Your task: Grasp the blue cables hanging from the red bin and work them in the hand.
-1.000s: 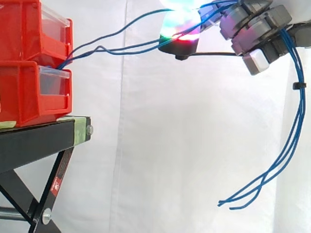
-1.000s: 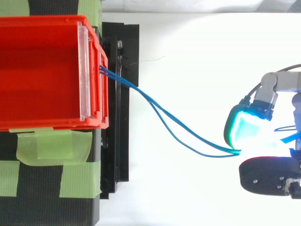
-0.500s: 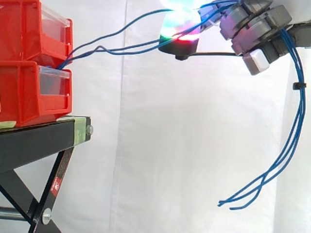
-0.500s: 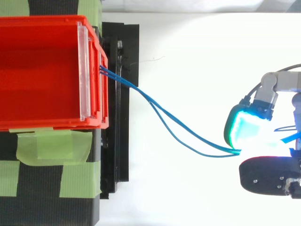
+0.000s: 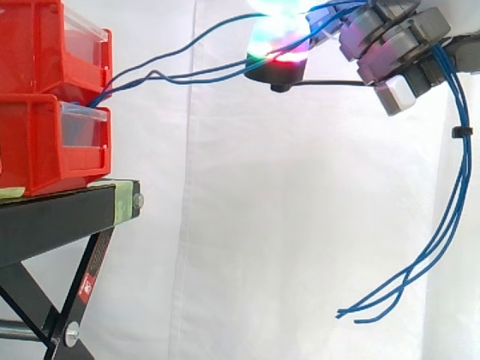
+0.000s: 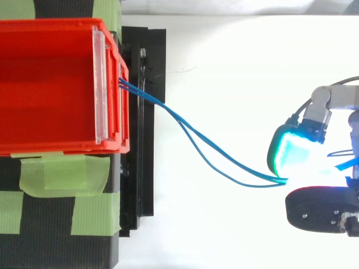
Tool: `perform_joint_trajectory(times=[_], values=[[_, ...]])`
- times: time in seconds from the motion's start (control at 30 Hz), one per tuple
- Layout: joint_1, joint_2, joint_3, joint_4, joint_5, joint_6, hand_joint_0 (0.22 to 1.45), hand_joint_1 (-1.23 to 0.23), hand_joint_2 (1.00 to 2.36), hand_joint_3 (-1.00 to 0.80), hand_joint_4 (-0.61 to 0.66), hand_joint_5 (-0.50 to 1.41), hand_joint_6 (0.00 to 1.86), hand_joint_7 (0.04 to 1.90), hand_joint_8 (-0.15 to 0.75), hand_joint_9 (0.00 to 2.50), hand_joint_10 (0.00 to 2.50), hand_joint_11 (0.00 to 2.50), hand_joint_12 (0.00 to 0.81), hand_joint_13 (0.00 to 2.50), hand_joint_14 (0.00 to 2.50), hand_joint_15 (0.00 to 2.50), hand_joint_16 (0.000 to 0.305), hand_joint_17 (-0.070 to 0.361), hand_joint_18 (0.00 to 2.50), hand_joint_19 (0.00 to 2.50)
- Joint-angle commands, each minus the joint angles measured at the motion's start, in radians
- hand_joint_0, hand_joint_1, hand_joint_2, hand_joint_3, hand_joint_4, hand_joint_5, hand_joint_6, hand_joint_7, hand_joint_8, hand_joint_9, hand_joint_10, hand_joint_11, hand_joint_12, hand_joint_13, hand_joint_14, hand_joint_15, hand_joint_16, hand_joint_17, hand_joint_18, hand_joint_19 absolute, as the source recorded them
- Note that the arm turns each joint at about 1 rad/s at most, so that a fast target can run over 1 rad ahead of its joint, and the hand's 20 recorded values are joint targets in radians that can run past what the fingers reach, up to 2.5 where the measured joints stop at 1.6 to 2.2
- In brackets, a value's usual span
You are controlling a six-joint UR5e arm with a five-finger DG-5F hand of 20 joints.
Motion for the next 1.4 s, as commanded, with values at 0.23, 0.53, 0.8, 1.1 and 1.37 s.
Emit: perform_joint_trajectory(times=[0.23,0.53,0.8,1.1,1.37], values=[[0.000,-0.001,0.000,0.000,0.000,0.000,0.86,-0.70,1.02,-0.25,0.14,0.52,0.50,1.42,0.515,0.89,2.50,2.50,0.601,1.09,2.50,2.03,0.058,0.131,1.48,0.69],[0.000,0.000,0.000,0.000,0.000,0.000,0.86,-0.70,1.02,-0.24,0.14,0.52,0.51,1.41,0.515,0.89,2.50,2.50,0.601,1.09,2.50,2.04,0.060,0.134,1.47,0.70],[0.000,-0.001,-0.001,0.000,0.000,0.000,0.86,-0.70,1.02,-0.24,0.14,0.52,0.50,1.42,0.512,0.89,2.50,2.50,0.604,1.09,2.50,2.03,0.058,0.131,1.47,0.69],[0.000,0.000,0.000,0.000,0.000,0.000,0.86,-0.70,1.02,-0.24,0.14,0.52,0.50,1.42,0.515,0.89,2.50,2.50,0.600,1.09,2.50,2.04,0.060,0.134,1.48,0.69],[0.000,0.000,-0.001,0.000,0.000,0.000,0.86,-0.70,1.02,-0.25,0.14,0.52,0.50,1.43,0.517,0.89,2.50,2.50,0.601,1.09,2.50,2.03,0.058,0.131,1.48,0.69]])
